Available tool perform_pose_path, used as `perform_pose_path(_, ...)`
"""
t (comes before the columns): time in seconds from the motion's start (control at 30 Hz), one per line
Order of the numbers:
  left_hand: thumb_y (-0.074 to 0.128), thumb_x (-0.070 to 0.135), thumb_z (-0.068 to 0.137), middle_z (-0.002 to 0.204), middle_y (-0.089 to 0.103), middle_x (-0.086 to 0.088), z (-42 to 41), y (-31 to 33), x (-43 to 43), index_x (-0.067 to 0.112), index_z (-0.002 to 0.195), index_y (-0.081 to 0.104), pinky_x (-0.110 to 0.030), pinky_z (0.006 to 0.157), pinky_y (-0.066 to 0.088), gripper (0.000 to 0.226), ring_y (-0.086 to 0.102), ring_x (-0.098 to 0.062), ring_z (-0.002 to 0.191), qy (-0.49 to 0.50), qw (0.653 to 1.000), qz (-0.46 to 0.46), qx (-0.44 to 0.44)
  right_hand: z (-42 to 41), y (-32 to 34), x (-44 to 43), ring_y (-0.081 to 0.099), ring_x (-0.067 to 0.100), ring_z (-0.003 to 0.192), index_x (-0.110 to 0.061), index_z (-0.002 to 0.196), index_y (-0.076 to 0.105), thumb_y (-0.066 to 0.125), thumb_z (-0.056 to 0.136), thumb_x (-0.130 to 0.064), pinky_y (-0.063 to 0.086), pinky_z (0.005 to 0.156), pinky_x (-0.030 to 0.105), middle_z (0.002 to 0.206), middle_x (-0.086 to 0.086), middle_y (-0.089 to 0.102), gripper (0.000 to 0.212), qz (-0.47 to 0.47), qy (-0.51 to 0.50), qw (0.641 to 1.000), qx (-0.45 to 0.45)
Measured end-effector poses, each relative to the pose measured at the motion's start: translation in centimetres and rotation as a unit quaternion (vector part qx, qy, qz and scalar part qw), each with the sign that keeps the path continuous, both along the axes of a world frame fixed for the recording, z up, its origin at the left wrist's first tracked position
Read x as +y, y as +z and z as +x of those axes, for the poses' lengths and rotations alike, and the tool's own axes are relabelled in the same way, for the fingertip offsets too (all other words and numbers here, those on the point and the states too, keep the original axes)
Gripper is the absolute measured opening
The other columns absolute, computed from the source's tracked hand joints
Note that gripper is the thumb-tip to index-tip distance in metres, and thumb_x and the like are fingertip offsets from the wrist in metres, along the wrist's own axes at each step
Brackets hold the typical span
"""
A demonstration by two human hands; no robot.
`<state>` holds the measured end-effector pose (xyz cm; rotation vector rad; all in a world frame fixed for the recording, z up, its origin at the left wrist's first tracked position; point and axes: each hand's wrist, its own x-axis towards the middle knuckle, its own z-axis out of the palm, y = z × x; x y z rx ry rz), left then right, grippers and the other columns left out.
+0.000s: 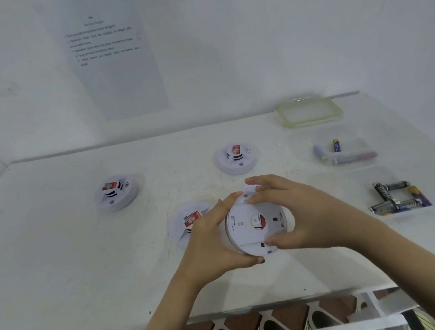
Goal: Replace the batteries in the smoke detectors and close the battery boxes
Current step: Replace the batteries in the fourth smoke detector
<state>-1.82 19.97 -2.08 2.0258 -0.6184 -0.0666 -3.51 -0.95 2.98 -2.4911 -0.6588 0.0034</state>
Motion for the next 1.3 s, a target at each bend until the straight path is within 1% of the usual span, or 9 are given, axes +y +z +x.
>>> perform_pose_path(0.17, 0.096, 0.017, 0.049, 0.115, 0.057, 0.034, -0.1, -0.2, 0.1, 0.042, 0.132, 0.043, -0.001, 0.084, 0.04, 0.102, 0.053, 0.014, 0.109, -0.01, 1.0, 0.002, 0.01, -0.4, 0.1, 0.5, 0.04, -0.001, 0.119, -0.022, 0.126, 0.054, 0.075, 0.067, -0.03, 0.031, 0.092, 0.008, 0.14, -0.014, 0.039, 0.063, -0.031, 0.014, 0.999, -0.02)
perform_pose_path(0.33, 0.097, 0.018, 0.049, 0.12, 0.06, 0.024, -0.1, -0.6, 0.2, 0.039, 0.134, 0.043, -0.003, 0.089, 0.04, 0.103, 0.053, 0.011, 0.114, -0.02, 1.0, -0.004, 0.018, -0.7, -0.8, 0.4, 0.035, 0.002, 0.12, -0.015, 0.126, 0.055, 0.069, 0.065, -0.036, 0.019, 0.102, 0.009, 0.134, -0.007, 0.046, 0.065, -0.037, 0.022, 0.998, -0.04)
perform_pose_path(0.47, 0.097, 0.019, 0.049, 0.116, 0.065, 0.019, -0.2, -0.8, 0.2, 0.033, 0.136, 0.048, -0.015, 0.09, 0.048, 0.101, 0.059, -0.001, 0.112, -0.025, 1.0, -0.002, 0.012, -1.0, -1.9, 0.1, 0.033, 0.001, 0.128, -0.019, 0.127, 0.052, 0.062, 0.067, -0.04, 0.03, 0.108, 0.028, 0.138, -0.009, 0.043, 0.064, 0.009, 0.026, 0.999, -0.032)
perform_pose_path(0.57, 0.096, 0.013, 0.049, 0.117, 0.064, 0.019, -0.2, -0.4, 0.3, 0.025, 0.136, 0.051, -0.019, 0.089, 0.05, 0.099, 0.059, -0.004, 0.113, -0.024, 1.0, -0.018, 0.001, -0.9, -2.5, -0.5, 0.024, -0.001, 0.137, -0.036, 0.129, 0.045, 0.073, 0.073, -0.036, 0.032, 0.107, 0.023, 0.145, -0.019, 0.031, 0.062, 0.112, 0.018, 0.992, 0.055)
perform_pose_path(0.77, 0.092, 0.003, 0.054, 0.126, 0.058, 0.019, -1.1, -0.6, -0.3, 0.024, 0.138, 0.045, -0.02, 0.09, 0.051, 0.099, 0.054, -0.007, 0.122, -0.023, 0.998, -0.062, 0.004, -2.2, -4.3, 0.0, 0.056, 0.017, 0.114, -0.036, 0.132, 0.049, 0.076, 0.077, -0.023, 0.055, 0.081, 0.035, 0.131, -0.011, 0.051, 0.063, 0.327, 0.008, 0.927, 0.185)
perform_pose_path(0.9, 0.089, 0.003, 0.059, 0.129, 0.055, 0.02, -2.2, -2.3, -0.6, 0.035, 0.139, 0.04, -0.023, 0.093, 0.051, 0.098, 0.053, -0.008, 0.124, -0.033, 0.997, -0.055, 0.036, -3.3, -6.1, 0.0, 0.049, 0.01, 0.125, -0.036, 0.13, 0.051, 0.079, 0.072, -0.025, 0.049, 0.096, 0.032, 0.135, -0.013, 0.051, 0.065, 0.343, -0.022, 0.921, 0.184)
perform_pose_path(1.03, 0.092, 0.008, 0.057, 0.131, 0.053, 0.023, -2.5, -3.5, -0.7, 0.033, 0.141, 0.039, -0.022, 0.096, 0.049, 0.102, 0.051, -0.004, 0.125, -0.035, 0.997, -0.043, 0.054, -4.0, -7.1, -0.2, 0.047, 0.005, 0.126, -0.03, 0.129, 0.053, 0.081, 0.072, -0.013, 0.044, 0.095, 0.019, 0.133, -0.018, 0.053, 0.066, 0.346, -0.034, 0.919, 0.186)
perform_pose_path(1.2, 0.094, 0.012, 0.055, 0.133, 0.047, 0.029, -2.5, -3.9, -1.0, 0.035, 0.14, 0.036, -0.01, 0.095, 0.042, 0.105, 0.046, 0.003, 0.127, -0.042, 0.997, -0.03, 0.052, -4.1, -7.5, -0.4, 0.047, 0.004, 0.125, -0.037, 0.126, 0.055, 0.082, 0.069, -0.019, 0.044, 0.098, 0.022, 0.133, -0.018, 0.052, 0.067, 0.338, -0.043, 0.919, 0.199)
perform_pose_path(1.3, 0.093, 0.01, 0.056, 0.13, 0.055, 0.022, -2.3, -3.9, -1.2, 0.029, 0.138, 0.045, -0.013, 0.093, 0.045, 0.097, 0.052, -0.002, 0.123, -0.045, 0.998, -0.031, 0.039, -4.0, -7.3, -0.6, 0.049, 0.005, 0.123, -0.04, 0.122, 0.057, 0.082, 0.065, -0.025, 0.045, 0.097, 0.022, 0.13, -0.02, 0.053, 0.064, 0.325, -0.048, 0.922, 0.205)
